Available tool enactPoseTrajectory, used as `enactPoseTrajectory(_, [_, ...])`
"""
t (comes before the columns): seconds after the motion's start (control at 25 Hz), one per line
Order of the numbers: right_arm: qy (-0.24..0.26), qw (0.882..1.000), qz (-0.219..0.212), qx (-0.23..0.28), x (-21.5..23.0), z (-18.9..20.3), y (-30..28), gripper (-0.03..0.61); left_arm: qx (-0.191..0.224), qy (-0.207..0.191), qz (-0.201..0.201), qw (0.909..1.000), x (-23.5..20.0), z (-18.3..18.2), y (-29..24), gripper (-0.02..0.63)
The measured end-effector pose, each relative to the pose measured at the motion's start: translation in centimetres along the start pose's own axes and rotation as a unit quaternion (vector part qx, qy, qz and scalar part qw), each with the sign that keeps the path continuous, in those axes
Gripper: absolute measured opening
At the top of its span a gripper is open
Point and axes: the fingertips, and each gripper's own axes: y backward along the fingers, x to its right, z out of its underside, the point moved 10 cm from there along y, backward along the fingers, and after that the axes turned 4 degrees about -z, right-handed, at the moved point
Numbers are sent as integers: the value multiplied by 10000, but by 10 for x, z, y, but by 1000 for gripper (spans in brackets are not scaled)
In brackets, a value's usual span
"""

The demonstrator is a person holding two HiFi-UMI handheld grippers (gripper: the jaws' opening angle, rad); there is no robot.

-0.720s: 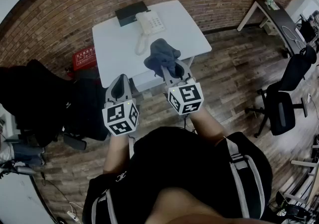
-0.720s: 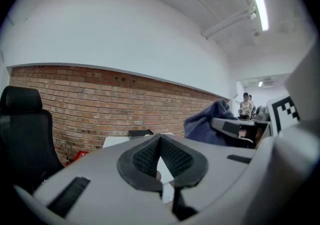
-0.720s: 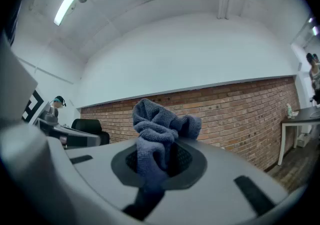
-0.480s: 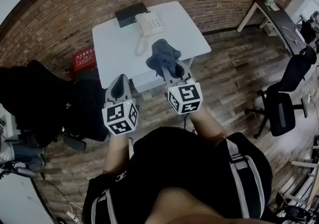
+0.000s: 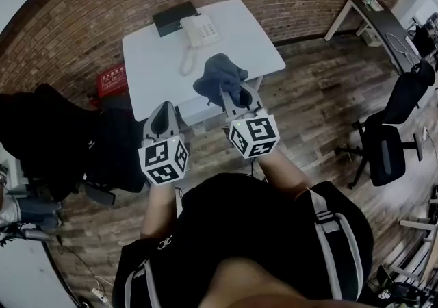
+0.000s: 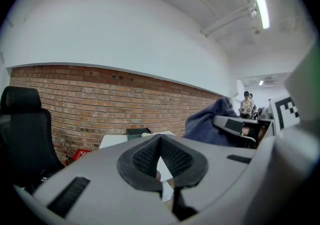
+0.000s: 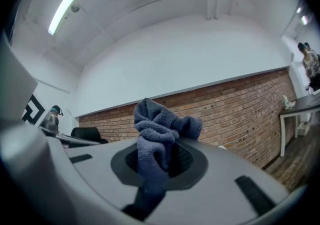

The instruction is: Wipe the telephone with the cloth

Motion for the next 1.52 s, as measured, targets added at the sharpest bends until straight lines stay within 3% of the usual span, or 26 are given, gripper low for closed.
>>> enactPoseTrajectory(0.44, [84,9994,-319,-82,31,0,20,28,-99,156,-190,9996,41,13,-7,-3])
enactPoseTrajectory(0.76, [13,9994,-319,-100,54,7,15,28,-87,170,5,9998,55,21,-27,-3])
enactPoseTrajectory(1.08, [-393,9982,-426,-122,84,8,-26,28,-79,198,91,9997,47,20,-82,-3])
enactPoseTrajectory(1.52, [-160,9995,-238,-116,119,-1,-122,28,-54,153,293,9994,13,-16,-185,-3])
